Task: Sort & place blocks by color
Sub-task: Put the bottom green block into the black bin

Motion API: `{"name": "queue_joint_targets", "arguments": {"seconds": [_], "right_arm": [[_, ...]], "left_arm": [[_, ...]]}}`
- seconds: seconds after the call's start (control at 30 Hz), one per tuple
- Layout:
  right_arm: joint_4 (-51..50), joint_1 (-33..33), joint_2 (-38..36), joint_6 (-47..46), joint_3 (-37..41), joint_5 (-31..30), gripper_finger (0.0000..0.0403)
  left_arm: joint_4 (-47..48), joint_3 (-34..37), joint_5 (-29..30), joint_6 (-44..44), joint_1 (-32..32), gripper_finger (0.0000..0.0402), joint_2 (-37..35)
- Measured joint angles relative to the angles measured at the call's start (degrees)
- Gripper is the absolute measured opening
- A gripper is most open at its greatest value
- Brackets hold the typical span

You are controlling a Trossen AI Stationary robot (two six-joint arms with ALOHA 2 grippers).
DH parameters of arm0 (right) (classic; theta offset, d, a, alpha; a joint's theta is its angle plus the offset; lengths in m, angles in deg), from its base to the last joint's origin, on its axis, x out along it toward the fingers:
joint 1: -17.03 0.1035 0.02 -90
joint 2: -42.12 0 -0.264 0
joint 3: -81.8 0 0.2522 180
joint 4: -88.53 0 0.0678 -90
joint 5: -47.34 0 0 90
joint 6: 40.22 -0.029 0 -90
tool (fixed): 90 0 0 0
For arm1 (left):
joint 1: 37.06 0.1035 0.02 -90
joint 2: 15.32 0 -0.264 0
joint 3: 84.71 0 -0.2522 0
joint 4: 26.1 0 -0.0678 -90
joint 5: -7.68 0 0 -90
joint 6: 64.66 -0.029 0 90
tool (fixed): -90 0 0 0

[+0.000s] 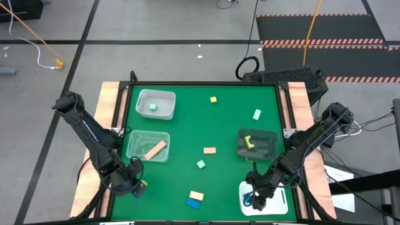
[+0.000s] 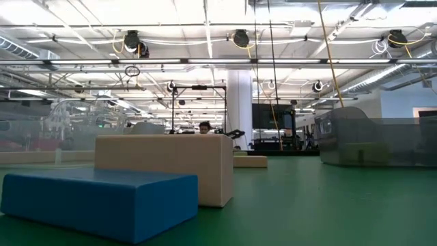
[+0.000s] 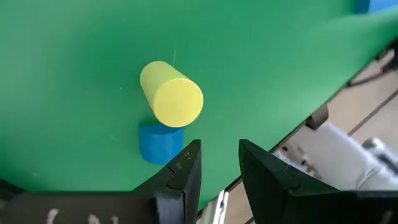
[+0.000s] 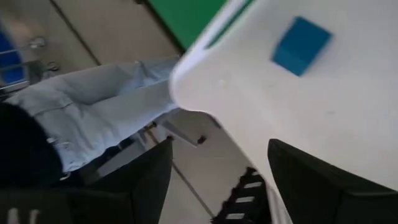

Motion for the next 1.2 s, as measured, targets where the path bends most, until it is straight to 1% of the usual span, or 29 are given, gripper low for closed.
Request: {"name": "queue_joint_targets", "arguments": {"seconds": [0.27,0.53,0.7,0.83,0.93,1.03,1.1,1.2], "right_arm": [[8.6,0.0,0.0,0.1,0.0,0.0,0.0254],[14.4,0.0,0.0,0.2,0.0,0.0,0.0254],[15.4,0.0,0.0,0.2,0.0,0.0,0.0254],[15.3,0.0,0.0,0.2,0.0,0.0,0.0254],[15.3,0.0,0.0,0.2,0.0,0.0,0.0254],[15.3,0.0,0.0,0.2,0.0,0.0,0.0254],[15.3,0.0,0.0,0.2,0.0,0.0,0.0254],[15.3,0.0,0.0,0.2,0.0,0.0,0.0254]], "left_arm": [[0.1,0.0,0.0,7.1,0.0,0.0108,0.0],[0.0,0.0,0.0,11.7,-0.1,0.0108,0.0],[6.8,0.0,0.0,14.8,-0.8,0.0109,0.0],[7.7,0.0,0.1,14.8,-0.9,0.0109,0.0],[7.5,0.0,1.7,14.1,-1.1,0.0109,0.0],[6.8,0.0,4.4,11.8,-1.2,0.0109,0.0],[6.3,0.0,6.1,11.8,-1.3,0.011,0.0],[5.9,0.0,8.5,12.4,-1.3,0.0135,0.0]]}}
